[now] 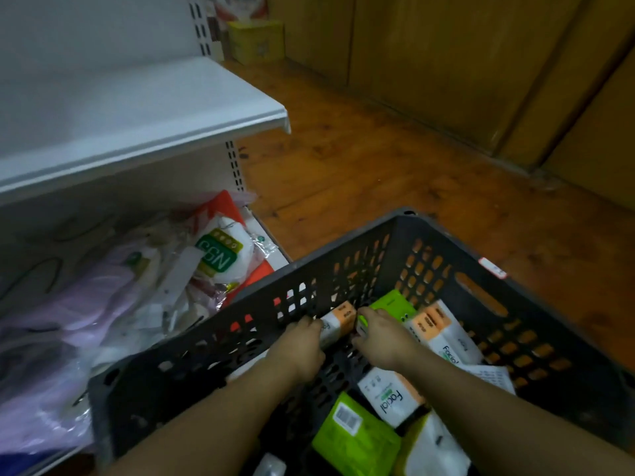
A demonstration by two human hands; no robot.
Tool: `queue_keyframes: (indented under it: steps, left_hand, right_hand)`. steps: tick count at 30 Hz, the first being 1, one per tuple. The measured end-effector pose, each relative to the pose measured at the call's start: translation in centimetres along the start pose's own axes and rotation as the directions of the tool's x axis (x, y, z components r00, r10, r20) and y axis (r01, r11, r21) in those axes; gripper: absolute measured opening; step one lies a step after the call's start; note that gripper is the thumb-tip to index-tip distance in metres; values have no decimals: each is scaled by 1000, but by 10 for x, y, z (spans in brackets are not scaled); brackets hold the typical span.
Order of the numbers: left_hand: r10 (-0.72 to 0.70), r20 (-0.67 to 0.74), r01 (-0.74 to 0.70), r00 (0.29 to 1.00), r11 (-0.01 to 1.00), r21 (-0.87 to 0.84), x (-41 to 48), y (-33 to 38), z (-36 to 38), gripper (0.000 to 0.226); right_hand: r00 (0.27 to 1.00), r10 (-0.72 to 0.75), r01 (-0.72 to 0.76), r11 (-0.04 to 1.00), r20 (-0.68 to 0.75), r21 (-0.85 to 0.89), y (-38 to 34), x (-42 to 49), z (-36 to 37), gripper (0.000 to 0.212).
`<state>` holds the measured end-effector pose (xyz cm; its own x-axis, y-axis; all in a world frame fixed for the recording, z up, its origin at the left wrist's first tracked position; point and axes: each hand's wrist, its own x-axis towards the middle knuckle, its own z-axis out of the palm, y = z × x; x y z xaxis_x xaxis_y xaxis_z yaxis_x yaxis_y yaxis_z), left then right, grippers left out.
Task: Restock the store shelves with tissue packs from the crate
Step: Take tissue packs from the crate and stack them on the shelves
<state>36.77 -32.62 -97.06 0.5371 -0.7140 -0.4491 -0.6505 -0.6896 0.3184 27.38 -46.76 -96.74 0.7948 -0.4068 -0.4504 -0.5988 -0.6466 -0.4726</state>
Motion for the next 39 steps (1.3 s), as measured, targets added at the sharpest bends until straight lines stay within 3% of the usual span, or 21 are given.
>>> queue_keyframes:
  steps: [4, 7, 10, 12, 17, 20, 23, 27, 31, 35, 39]
  left_hand:
    - [-68, -21, 70, 997, 987, 142, 21, 2, 22, 67]
    - [-86, -29, 90, 996, 975, 203, 22, 6, 35, 47]
    - [-86, -75, 79, 993, 993, -91, 21, 3, 31, 32]
    - [-98, -131, 50, 987, 943, -330, 16, 2, 18, 26]
    - [-271, -155, 50, 950, 621, -782, -17, 2, -23, 33]
    - [-271, -134, 17, 953, 490, -871, -45, 0, -48, 41]
    - [-222, -154, -40, 963, 446, -894, -77, 0, -71, 56]
    - [-280, -308, -179, 909, 406, -896, -121, 2, -104, 30]
    - [-342, -501, -308, 795, 484, -819, -162, -11, -149, 20]
    - [-286, -589, -376, 756, 547, -748, -214, -41, -194, 35]
    - [-214, -720, -325, 660, 783, -531, -265, -74, -222, 58]
  right_hand:
    - [999, 19, -20, 999, 42, 30, 3, 17, 14, 68]
    - [996, 10, -12, 1000, 91, 25, 5, 18, 24, 79]
    - [999, -26, 25, 998, 20, 53, 8, 13, 23, 75]
    - [999, -3, 11, 987, -53, 160, 7, 8, 15, 68]
    - [991, 119, -64, 808, -56, 585, -13, -11, -13, 63]
    - [993, 115, -71, 729, -20, 681, -32, -30, -19, 49]
    - [984, 107, 33, 676, -142, 736, -52, -57, -29, 36]
    - [920, 54, 264, 646, -388, 716, -89, -87, -49, 18]
    - [858, -99, 422, 697, -505, 580, -146, -106, -76, 18]
    - [826, -280, 525, 698, -488, 487, -210, -131, -92, 45]
    - [801, -430, 585, 709, -417, 393, -271, -146, -88, 71]
